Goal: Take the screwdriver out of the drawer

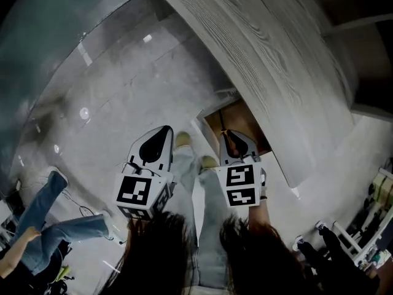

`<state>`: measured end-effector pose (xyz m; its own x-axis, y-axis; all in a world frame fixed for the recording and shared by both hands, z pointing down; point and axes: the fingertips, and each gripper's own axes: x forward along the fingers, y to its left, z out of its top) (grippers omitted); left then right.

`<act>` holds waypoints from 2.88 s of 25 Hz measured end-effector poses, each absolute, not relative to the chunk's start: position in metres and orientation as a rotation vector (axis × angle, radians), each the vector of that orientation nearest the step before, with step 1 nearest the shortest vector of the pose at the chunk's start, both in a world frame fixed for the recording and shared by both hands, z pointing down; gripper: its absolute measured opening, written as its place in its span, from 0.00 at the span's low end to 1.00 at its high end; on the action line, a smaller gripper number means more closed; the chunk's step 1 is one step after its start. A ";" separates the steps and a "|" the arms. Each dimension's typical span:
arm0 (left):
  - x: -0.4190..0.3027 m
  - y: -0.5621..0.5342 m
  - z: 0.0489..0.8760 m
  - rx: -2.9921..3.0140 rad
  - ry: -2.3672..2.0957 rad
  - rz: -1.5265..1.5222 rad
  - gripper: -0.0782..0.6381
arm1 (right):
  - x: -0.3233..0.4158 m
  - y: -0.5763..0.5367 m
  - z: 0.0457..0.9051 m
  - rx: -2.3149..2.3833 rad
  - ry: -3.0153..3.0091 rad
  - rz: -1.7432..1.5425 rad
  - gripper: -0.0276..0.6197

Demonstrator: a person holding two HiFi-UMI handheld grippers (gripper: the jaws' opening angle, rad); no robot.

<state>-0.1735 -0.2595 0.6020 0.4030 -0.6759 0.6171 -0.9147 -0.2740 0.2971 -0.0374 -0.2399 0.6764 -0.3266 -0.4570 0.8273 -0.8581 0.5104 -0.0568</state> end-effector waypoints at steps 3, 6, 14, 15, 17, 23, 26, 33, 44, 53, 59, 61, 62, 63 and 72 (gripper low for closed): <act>-0.171 -0.262 0.609 2.038 -1.335 0.501 0.13 | -0.036 -0.237 0.688 1.052 -1.938 0.675 0.12; -0.170 -0.263 0.615 2.033 -1.321 0.504 0.13 | -0.035 -0.235 0.699 1.038 -1.913 0.691 0.14; -0.171 -0.267 0.628 2.023 -1.294 0.521 0.13 | -0.030 -0.233 0.723 1.014 -1.813 0.730 0.19; -0.171 -0.268 0.628 2.023 -1.292 0.523 0.13 | -0.029 -0.232 0.725 1.009 -1.800 0.737 0.19; -0.172 -0.270 0.629 2.024 -1.290 0.527 0.13 | -0.028 -0.231 0.729 1.001 -1.775 0.751 0.21; -0.173 -0.275 0.633 2.024 -1.288 0.532 0.13 | -0.023 -0.225 0.743 0.985 -1.712 0.791 0.22; -0.174 -0.277 0.634 2.024 -1.287 0.535 0.13 | -0.022 -0.224 0.748 0.974 -1.691 0.799 0.22; -0.176 -0.282 0.636 2.013 -1.294 0.531 0.13 | -0.023 -0.220 0.757 0.946 -1.629 0.803 0.22; -0.182 -0.288 0.636 1.994 -1.312 0.524 0.13 | -0.021 -0.219 0.770 0.971 -1.528 0.747 0.20; -0.181 -0.289 0.631 1.995 -1.324 0.514 0.13 | -0.019 -0.219 0.768 1.023 -1.504 0.783 0.18; -0.179 -0.284 0.630 1.995 -1.336 0.520 0.13 | -0.018 -0.219 0.764 1.014 -1.522 0.808 0.18; -0.177 -0.281 0.627 1.993 -1.341 0.519 0.13 | -0.015 -0.219 0.758 1.031 -1.534 0.809 0.18; -0.175 -0.280 0.626 1.992 -1.343 0.518 0.13 | -0.014 -0.219 0.755 1.041 -1.540 0.809 0.18; -0.174 -0.280 0.626 1.992 -1.345 0.517 0.13 | -0.012 -0.220 0.751 1.051 -1.546 0.806 0.18; -0.167 -0.278 0.622 2.014 -1.359 0.507 0.13 | -0.015 -0.230 0.733 1.085 -1.609 0.776 0.18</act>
<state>-0.1668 -0.2783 0.6216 0.3882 -0.6702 0.6326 -0.9208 -0.2531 0.2969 -0.0150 -0.2299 0.7333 -0.0932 -0.2756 0.9567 -0.9201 0.3910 0.0230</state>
